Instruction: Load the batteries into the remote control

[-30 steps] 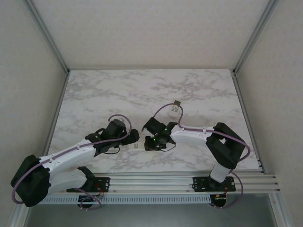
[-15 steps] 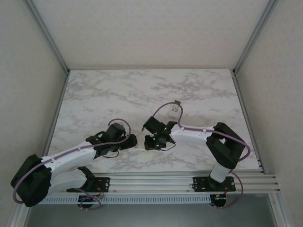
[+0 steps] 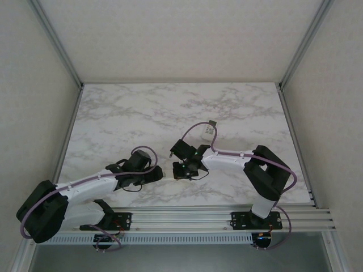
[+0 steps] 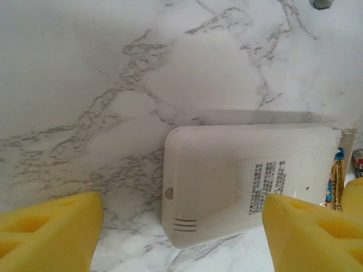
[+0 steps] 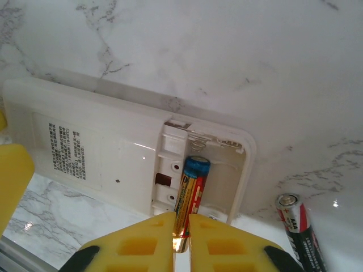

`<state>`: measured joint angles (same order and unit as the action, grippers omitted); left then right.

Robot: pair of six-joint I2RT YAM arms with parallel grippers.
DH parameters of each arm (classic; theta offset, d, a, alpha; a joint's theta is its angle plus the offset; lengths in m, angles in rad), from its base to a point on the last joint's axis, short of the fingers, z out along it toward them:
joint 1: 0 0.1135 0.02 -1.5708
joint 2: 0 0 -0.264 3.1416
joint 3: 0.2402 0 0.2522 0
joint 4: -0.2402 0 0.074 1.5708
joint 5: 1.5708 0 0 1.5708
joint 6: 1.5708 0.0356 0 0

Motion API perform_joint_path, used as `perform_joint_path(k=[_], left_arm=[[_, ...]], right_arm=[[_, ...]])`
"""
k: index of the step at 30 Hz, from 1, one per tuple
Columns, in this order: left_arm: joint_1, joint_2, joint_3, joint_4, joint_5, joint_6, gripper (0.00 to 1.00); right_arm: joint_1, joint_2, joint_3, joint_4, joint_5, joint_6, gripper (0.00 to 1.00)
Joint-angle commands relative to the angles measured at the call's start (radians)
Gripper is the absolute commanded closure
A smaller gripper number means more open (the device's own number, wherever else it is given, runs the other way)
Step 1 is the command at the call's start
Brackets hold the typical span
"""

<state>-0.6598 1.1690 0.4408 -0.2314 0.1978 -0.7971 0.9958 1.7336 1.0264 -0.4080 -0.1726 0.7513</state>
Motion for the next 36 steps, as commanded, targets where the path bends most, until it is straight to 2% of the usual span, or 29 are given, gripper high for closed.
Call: perform_joint_path(k=[1,5,10,14,17,24,30,33,36], left_arm=[[0.004,0.031,-0.015,0.061,0.041,-0.007,0.29],[0.004,0.040,-0.025,0.085,0.052,-0.013,0.35],[0.003,0.044,-0.031,0.094,0.052,-0.020,0.35],[0.003,0.047,-0.031,0.095,0.037,-0.019,0.35],[0.003,0.056,-0.030,0.097,0.032,-0.018,0.35],[0.003,0.059,-0.031,0.095,0.016,-0.016,0.35],[0.004,0.039,-0.022,0.075,-0.021,-0.018,0.34],[0.003,0.021,-0.006,0.058,-0.059,-0.014,0.28],[0.003,0.002,0.005,0.054,-0.096,-0.008,0.26]], right_arm=[[0.011,0.030,0.006,0.013,0.007,-0.016,0.87],[0.011,0.054,-0.001,0.030,0.013,-0.026,0.87],[0.012,0.105,-0.001,0.049,0.035,-0.038,0.87],[0.012,0.129,-0.005,0.078,0.127,-0.051,0.89],[0.011,0.145,-0.001,0.127,0.194,-0.084,0.91],[0.010,0.184,-0.021,0.266,0.217,-0.119,0.91],[0.010,0.023,-0.032,0.221,0.196,-0.104,0.90],[0.010,-0.093,-0.031,0.158,0.195,-0.107,0.88],[0.010,-0.209,-0.061,0.094,0.274,-0.095,0.82]])
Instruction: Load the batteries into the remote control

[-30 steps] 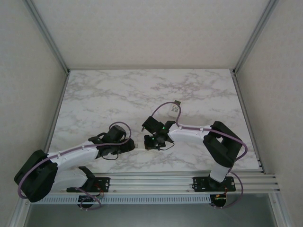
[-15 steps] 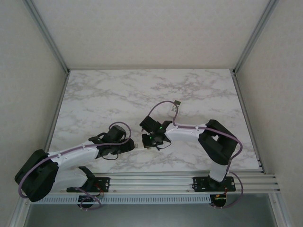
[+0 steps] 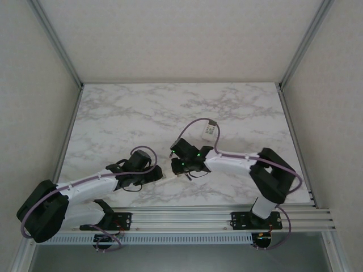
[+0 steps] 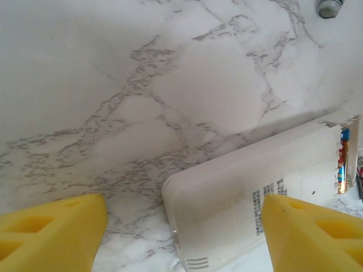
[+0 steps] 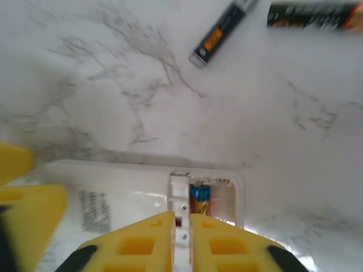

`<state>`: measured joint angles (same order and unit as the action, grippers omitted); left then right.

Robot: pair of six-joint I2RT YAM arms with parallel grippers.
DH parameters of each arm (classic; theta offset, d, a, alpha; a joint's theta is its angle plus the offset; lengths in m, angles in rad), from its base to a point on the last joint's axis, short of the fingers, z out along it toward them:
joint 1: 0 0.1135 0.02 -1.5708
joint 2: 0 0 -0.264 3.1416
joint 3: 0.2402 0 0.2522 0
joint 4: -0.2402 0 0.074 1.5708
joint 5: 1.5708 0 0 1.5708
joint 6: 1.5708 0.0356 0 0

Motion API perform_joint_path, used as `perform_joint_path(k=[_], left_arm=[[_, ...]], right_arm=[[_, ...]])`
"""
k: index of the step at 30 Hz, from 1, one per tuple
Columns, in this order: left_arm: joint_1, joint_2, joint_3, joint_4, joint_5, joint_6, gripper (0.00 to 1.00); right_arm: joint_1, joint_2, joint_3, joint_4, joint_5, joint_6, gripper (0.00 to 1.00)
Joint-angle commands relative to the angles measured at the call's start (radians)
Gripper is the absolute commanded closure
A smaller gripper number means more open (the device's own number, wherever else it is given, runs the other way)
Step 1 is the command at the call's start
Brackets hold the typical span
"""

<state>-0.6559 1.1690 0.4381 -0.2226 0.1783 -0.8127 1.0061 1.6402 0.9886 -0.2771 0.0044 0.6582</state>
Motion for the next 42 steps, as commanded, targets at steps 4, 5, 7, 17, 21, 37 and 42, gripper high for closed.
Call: perform_joint_path(k=[4,5,7,17,21,37,42], left_arm=[[-0.010,-0.010,0.010,0.087,-0.003,0.036,0.26],[-0.029,-0.010,0.022,0.073,-0.004,0.048,0.26],[-0.083,-0.003,0.074,0.002,-0.061,0.071,0.23],[-0.257,0.210,0.274,-0.311,-0.314,0.188,0.00],[-0.263,0.221,0.274,-0.326,-0.279,0.235,0.00],[-0.261,0.302,0.296,-0.414,-0.410,0.196,0.01],[-0.260,0.259,0.298,-0.434,-0.473,0.170,0.01]], right_arm=[[-0.017,-0.188,-0.078,-0.134,0.194,-0.043,0.75],[-0.025,-0.189,-0.089,-0.156,0.188,-0.067,0.74],[-0.031,-0.182,-0.107,-0.191,0.166,-0.104,0.72],[-0.034,-0.102,-0.117,-0.153,0.012,-0.156,0.63],[-0.034,-0.044,-0.098,-0.118,-0.011,-0.143,0.63],[-0.034,0.035,-0.076,-0.128,0.018,-0.104,0.79],[-0.034,0.012,-0.079,-0.135,0.020,-0.085,0.83]])
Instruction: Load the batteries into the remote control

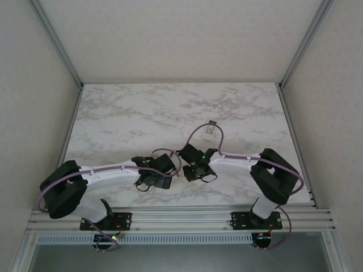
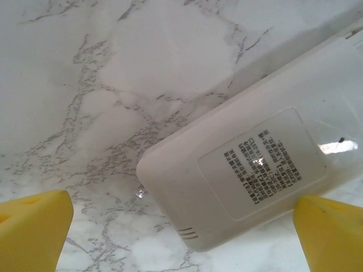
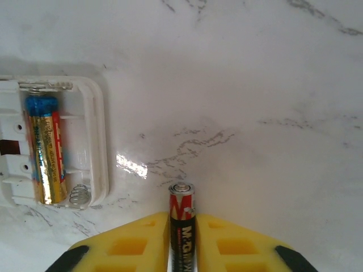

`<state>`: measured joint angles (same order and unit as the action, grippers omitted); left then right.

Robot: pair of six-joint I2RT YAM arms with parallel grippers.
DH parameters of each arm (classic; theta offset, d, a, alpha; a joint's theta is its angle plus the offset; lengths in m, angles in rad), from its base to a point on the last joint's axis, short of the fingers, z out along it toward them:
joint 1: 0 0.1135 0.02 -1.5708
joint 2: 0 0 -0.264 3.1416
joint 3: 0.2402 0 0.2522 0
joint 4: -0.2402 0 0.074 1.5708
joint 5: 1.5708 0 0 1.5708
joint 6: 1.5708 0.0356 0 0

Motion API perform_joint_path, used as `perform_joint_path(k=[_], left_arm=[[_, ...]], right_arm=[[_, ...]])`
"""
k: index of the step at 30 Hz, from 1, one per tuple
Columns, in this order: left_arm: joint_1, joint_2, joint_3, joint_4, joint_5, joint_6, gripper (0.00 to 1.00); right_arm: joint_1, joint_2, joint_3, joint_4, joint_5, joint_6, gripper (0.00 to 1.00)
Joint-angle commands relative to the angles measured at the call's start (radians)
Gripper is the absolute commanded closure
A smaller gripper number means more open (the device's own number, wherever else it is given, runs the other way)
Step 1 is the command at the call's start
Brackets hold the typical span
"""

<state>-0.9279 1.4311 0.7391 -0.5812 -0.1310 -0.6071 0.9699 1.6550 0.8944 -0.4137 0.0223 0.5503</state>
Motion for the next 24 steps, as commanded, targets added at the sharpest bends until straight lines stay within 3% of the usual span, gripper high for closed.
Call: perform_joint_path(k=[1,8,13,19,24], left_arm=[[0.012,-0.010,-0.003,-0.073,-0.168,-0.036,0.02],[0.016,-0.109,-0.009,-0.047,-0.179,-0.043,0.01],[0.039,-0.243,-0.048,0.071,-0.081,-0.071,0.00],[0.237,-0.410,-0.188,0.224,0.135,-0.184,0.01],[0.320,-0.490,-0.280,0.327,0.288,-0.233,0.01]], right_arm=[[0.002,-0.009,0.017,0.000,0.003,0.026,0.84],[0.002,-0.083,0.042,0.037,-0.025,0.081,0.86],[0.002,-0.105,0.042,0.124,-0.043,0.147,0.87],[0.003,-0.050,0.049,0.194,-0.004,0.165,0.88],[0.016,0.013,0.065,0.222,-0.022,0.181,0.88]])
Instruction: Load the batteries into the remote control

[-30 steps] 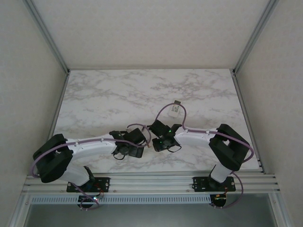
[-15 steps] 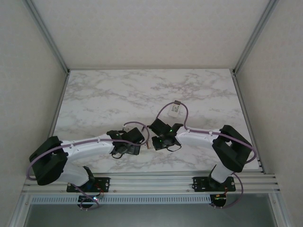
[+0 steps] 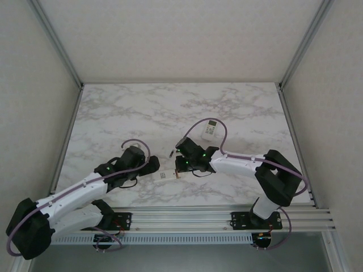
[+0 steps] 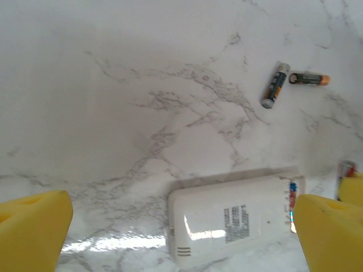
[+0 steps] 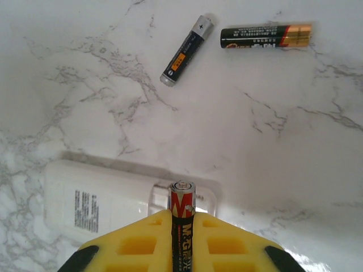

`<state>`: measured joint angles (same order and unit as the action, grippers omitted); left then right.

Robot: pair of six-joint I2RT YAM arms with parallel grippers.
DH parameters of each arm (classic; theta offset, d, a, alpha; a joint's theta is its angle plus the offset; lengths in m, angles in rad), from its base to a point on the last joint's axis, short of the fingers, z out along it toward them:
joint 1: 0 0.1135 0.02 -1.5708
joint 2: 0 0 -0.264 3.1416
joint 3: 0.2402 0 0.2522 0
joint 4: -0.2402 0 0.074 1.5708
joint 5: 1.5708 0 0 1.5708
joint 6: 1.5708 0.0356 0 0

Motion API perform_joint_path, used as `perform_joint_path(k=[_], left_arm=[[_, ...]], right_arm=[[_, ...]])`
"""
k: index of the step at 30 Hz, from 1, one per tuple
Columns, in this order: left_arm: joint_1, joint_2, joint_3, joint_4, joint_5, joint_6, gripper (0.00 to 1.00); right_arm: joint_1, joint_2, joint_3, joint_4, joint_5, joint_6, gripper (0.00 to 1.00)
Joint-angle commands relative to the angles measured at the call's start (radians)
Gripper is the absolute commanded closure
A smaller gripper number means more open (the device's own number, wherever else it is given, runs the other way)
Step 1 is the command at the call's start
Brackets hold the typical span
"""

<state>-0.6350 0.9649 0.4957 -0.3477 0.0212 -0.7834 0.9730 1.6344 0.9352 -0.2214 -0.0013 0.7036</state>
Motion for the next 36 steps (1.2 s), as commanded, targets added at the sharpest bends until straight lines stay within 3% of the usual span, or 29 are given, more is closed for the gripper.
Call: perform_joint_path(k=[1,27,32,36], left_arm=[[0.035,-0.023,-0.047,0.100,0.147,-0.060,0.01],[0.047,0.013,-0.068,0.087,0.125,-0.049,0.01],[0.048,0.013,-0.078,0.094,0.129,-0.050,0.00],[0.048,0.016,-0.084,0.088,0.120,-0.047,0.00]], right_arm=[[0.014,0.044,0.025,0.034,-0.005,0.028,0.88],[0.039,0.009,-0.030,-0.047,-0.007,0.054,0.82],[0.039,-0.001,-0.021,-0.064,-0.017,0.049,0.76],[0.038,-0.025,0.010,-0.103,0.034,0.040,0.77]])
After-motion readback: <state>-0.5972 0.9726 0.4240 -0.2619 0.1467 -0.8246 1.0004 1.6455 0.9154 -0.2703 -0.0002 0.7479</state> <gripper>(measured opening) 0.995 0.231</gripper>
